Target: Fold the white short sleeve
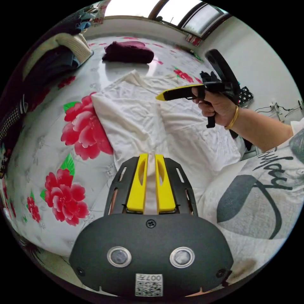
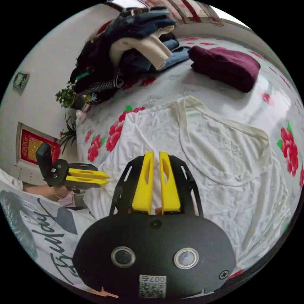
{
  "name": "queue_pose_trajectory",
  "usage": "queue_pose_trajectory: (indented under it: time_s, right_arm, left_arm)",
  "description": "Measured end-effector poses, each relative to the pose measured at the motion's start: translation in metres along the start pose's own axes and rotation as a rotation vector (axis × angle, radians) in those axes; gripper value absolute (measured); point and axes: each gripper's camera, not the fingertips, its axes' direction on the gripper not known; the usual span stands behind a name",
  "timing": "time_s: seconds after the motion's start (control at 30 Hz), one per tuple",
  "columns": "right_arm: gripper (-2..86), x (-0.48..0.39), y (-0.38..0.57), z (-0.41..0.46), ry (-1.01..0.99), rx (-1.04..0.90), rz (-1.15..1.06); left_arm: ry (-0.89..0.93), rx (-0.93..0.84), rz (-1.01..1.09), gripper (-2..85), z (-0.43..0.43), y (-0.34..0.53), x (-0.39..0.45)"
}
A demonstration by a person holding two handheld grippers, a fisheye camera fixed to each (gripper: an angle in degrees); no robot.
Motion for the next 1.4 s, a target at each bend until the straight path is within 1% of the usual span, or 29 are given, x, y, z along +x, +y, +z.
queue_pose_trajectory:
  time_s: [0.07, 0.17, 0.23, 0.27, 0.3, 0.33, 0.4, 0.43, 0.5, 0.6, 0.7, 0.77, 0.83, 0.9, 0.97, 1.0, 1.03, 1.07, 1.17, 1.3, 1.4]
  right_arm:
    - [2.3, 0.017, 0.025, -0.034, -0.010, 0.060, 0.042]
    - [3.2, 0.063, 0.086, -0.103, 0.025, 0.179, 0.193]
    - [3.8, 0.109, 0.153, -0.162, 0.116, 0.295, 0.382]
    - [3.9, 0.120, 0.172, -0.176, 0.139, 0.323, 0.435]
    - [4.1, 0.143, 0.210, -0.202, 0.185, 0.369, 0.544]
    - [4.4, 0.164, 0.246, -0.223, 0.226, 0.393, 0.654]
    - [4.8, 0.188, 0.295, -0.246, 0.248, 0.409, 0.781]
    - [5.1, 0.198, 0.320, -0.256, 0.244, 0.433, 0.822]
    - [5.6, 0.209, 0.348, -0.265, 0.226, 0.461, 0.853]
    - [5.8, 0.227, 0.371, -0.266, 0.177, 0.460, 0.874]
    - [5.3, 0.241, 0.384, -0.266, 0.125, 0.477, 0.877]
    - [4.4, 0.245, 0.390, -0.264, 0.100, 0.468, 0.876]
    - [2.7, 0.244, 0.399, -0.269, 0.130, 0.469, 0.869]
    - [1.4, 0.243, 0.408, -0.275, 0.116, 0.480, 0.865]
    - [0.5, 0.242, 0.416, -0.280, 0.098, 0.490, 0.854]
    - [0.2, 0.240, 0.422, -0.285, 0.095, 0.497, 0.843]
    - [0.0, 0.237, 0.427, -0.290, 0.097, 0.502, 0.831]
    - [0.0, 0.236, 0.429, -0.292, 0.095, 0.505, 0.826]
    - [-0.2, 0.228, 0.440, -0.307, 0.076, 0.544, 0.817]
    - [-0.3, 0.214, 0.450, -0.323, 0.047, 0.589, 0.796]
    - [-0.3, 0.191, 0.445, -0.334, 0.076, 0.593, 0.706]
  left_arm:
    - [0.026, 0.048, 0.024, 4.0, -0.011, -0.021, 0.009]
    - [0.084, 0.100, 0.098, 4.4, -0.017, -0.072, 0.025]
    - [0.122, 0.110, 0.166, 4.4, -0.010, -0.111, 0.036]
    - [0.144, 0.100, 0.215, 4.6, -0.001, -0.140, 0.046]
    - [0.164, 0.095, 0.263, 4.9, 0.009, -0.171, 0.057]
    - [0.174, 0.095, 0.285, 5.1, 0.014, -0.186, 0.063]
    - [0.235, 0.086, 0.364, 5.8, 0.039, -0.250, 0.092]
    - [0.254, 0.078, 0.382, 6.2, 0.046, -0.266, 0.101]
    - [0.318, 0.038, 0.449, 7.8, 0.081, -0.328, 0.142]
    - [0.384, -0.047, 0.489, 9.9, 0.130, -0.395, 0.199]
    - [0.448, -0.110, 0.510, 11.1, 0.178, -0.444, 0.253]
    - [0.450, -0.177, 0.532, 11.5, 0.212, -0.462, 0.283]
    - [0.425, -0.268, 0.554, 12.3, 0.248, -0.472, 0.311]
    - [0.327, -0.362, 0.588, 11.3, 0.286, -0.477, 0.341]
    - [0.248, -0.292, 0.627, 7.6, 0.289, -0.478, 0.358]
    - [0.216, -0.295, 0.646, 4.3, 0.294, -0.479, 0.370]
    - [0.215, -0.298, 0.659, 3.0, 0.297, -0.479, 0.375]
    - [0.236, -0.291, 0.685, 0.5, 0.299, -0.480, 0.383]
    - [0.336, -0.247, 0.686, -0.6, 0.292, -0.488, 0.388]
    - [0.473, -0.111, 0.614, -0.9, 0.255, -0.503, 0.358]
    - [0.586, -0.084, 0.593, -1.0, 0.236, -0.502, 0.330]
